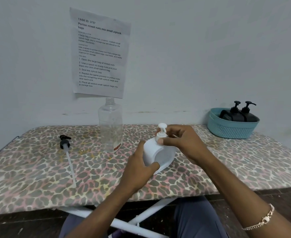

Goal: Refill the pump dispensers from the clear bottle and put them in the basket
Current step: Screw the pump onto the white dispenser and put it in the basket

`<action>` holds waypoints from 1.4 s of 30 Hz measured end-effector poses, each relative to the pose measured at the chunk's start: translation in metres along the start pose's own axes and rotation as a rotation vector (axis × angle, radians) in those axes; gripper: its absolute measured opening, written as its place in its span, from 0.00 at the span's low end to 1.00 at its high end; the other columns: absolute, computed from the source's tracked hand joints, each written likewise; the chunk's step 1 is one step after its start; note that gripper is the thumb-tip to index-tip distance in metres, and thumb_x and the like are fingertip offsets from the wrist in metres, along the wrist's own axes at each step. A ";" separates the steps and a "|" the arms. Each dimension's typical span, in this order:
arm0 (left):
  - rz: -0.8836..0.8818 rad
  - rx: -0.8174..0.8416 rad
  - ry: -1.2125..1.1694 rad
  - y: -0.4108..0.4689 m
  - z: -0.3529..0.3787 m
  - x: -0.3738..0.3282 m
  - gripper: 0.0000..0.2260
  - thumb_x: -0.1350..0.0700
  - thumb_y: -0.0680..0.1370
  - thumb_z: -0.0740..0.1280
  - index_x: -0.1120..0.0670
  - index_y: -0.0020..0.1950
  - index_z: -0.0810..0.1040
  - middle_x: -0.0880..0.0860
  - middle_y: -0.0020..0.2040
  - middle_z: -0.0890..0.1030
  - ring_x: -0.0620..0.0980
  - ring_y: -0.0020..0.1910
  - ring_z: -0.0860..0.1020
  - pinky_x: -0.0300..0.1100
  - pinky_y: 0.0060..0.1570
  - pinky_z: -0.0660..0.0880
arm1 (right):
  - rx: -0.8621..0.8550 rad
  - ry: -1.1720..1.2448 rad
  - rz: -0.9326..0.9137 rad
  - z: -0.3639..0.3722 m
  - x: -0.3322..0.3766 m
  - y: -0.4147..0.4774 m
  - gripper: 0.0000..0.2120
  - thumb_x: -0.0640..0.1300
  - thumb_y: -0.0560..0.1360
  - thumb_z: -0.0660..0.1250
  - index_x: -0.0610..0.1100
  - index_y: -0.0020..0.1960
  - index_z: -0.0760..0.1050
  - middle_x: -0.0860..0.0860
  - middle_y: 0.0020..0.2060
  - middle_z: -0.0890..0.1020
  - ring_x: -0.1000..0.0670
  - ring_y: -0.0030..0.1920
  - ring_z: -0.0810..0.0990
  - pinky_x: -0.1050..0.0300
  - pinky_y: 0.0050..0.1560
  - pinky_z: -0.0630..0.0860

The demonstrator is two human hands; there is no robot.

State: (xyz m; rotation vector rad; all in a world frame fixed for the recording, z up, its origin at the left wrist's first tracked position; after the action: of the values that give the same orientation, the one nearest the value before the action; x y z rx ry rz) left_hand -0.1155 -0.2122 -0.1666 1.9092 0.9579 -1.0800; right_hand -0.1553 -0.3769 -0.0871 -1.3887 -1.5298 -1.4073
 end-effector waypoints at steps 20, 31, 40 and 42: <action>0.016 -0.012 0.035 -0.002 -0.001 -0.002 0.26 0.48 0.70 0.71 0.38 0.66 0.69 0.46 0.53 0.80 0.49 0.44 0.84 0.49 0.36 0.84 | -0.133 -0.046 -0.026 0.002 -0.005 -0.003 0.10 0.41 0.69 0.82 0.46 0.45 0.82 0.55 0.49 0.87 0.54 0.50 0.85 0.56 0.51 0.77; 0.021 -0.013 0.059 -0.002 -0.001 -0.001 0.28 0.44 0.68 0.70 0.38 0.67 0.69 0.46 0.55 0.80 0.48 0.48 0.83 0.50 0.39 0.85 | -0.038 -0.020 -0.007 0.003 -0.009 -0.012 0.13 0.42 0.77 0.75 0.51 0.60 0.84 0.57 0.59 0.85 0.54 0.62 0.83 0.48 0.66 0.77; 0.047 -0.025 0.072 -0.002 -0.003 -0.002 0.25 0.51 0.73 0.73 0.37 0.66 0.69 0.43 0.53 0.80 0.42 0.47 0.82 0.40 0.39 0.82 | -0.183 0.052 -0.014 -0.003 -0.012 -0.016 0.10 0.39 0.71 0.80 0.45 0.51 0.86 0.55 0.54 0.88 0.53 0.57 0.85 0.47 0.63 0.80; 0.047 -0.025 0.059 -0.002 -0.002 -0.003 0.25 0.50 0.71 0.72 0.37 0.66 0.69 0.44 0.53 0.81 0.42 0.47 0.82 0.40 0.38 0.82 | -0.234 -0.002 -0.016 -0.001 -0.012 -0.017 0.11 0.41 0.70 0.81 0.43 0.50 0.83 0.55 0.51 0.87 0.52 0.53 0.86 0.48 0.57 0.81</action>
State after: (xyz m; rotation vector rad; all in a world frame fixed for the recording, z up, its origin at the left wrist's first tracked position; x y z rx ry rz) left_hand -0.1177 -0.2100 -0.1635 1.9429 0.9504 -0.9845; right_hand -0.1689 -0.3786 -0.1029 -1.5167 -1.4147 -1.6368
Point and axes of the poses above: each hand's wrist, its own y-axis towards the middle knuckle, its own z-axis out of the palm, x = y × z, the point moved 6 cm from there along y, towards the middle knuckle
